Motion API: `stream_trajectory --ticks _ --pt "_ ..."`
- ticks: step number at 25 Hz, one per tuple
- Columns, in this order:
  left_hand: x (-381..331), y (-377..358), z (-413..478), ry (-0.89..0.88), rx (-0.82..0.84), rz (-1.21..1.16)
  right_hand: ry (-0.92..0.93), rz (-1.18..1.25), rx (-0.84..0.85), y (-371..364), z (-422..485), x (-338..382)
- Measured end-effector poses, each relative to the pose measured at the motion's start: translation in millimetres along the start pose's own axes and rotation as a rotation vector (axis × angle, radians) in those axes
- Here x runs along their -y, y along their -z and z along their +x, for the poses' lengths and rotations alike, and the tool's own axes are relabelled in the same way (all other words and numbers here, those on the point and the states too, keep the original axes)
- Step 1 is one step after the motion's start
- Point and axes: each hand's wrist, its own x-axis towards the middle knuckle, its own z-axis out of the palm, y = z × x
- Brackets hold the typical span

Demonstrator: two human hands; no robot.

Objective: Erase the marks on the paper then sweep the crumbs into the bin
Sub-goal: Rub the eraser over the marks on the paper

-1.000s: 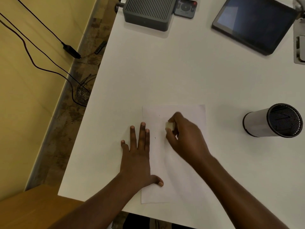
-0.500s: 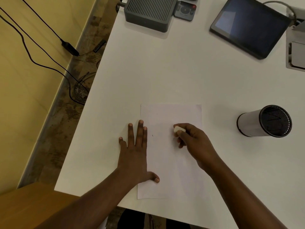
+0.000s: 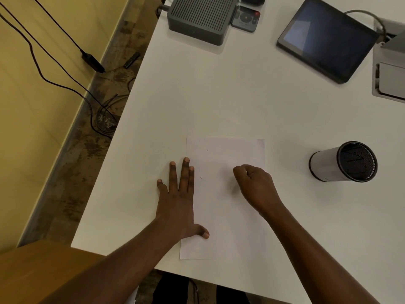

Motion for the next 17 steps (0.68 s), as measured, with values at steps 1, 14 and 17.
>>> stream_trajectory --ticks 1,14,17 --pt "0 0 0 -0.001 -0.002 0.001 0.019 -0.034 -0.016 -2 3 -2" --pt "0 -2 0 0.006 -0.021 0.004 0.163 -0.474 -0.099 -14 14 -8" --pt "-1 -1 -1 0.008 -0.024 0.005 0.188 -0.519 -0.135 -14 15 -8"
